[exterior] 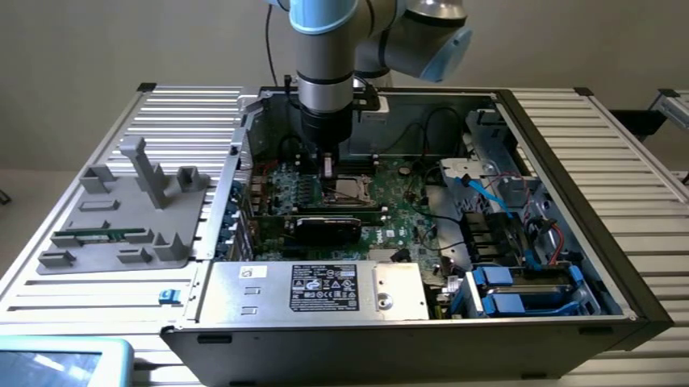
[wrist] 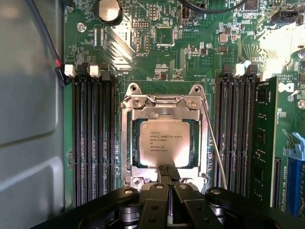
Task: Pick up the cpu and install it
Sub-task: 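Close the cpu cover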
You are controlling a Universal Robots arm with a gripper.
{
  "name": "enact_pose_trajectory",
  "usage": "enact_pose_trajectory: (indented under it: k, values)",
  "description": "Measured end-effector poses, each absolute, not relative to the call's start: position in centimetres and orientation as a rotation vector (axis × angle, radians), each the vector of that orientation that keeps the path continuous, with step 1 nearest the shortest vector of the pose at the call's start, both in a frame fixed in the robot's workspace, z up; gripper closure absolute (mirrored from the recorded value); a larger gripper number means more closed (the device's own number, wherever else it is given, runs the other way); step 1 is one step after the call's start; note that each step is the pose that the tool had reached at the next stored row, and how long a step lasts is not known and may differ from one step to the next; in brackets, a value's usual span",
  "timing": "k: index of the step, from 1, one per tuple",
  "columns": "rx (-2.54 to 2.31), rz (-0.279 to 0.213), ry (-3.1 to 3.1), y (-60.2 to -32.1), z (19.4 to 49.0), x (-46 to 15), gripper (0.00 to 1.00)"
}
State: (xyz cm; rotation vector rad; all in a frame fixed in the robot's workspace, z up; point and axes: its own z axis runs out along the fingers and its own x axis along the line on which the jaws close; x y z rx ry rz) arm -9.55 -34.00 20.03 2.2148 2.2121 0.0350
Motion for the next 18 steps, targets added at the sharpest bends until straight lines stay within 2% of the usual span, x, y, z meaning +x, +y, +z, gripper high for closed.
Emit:
enact_pose_trajectory:
  k: [6,11,18]
  values:
    - [2.216,0.037,2.213,-34.0,19.9,-9.7,0.91]
    - [2.217,0.034,2.214,-34.0,21.6,-9.7,0.91]
    - [2.215,0.034,2.216,-34.0,21.7,-9.8,0.91]
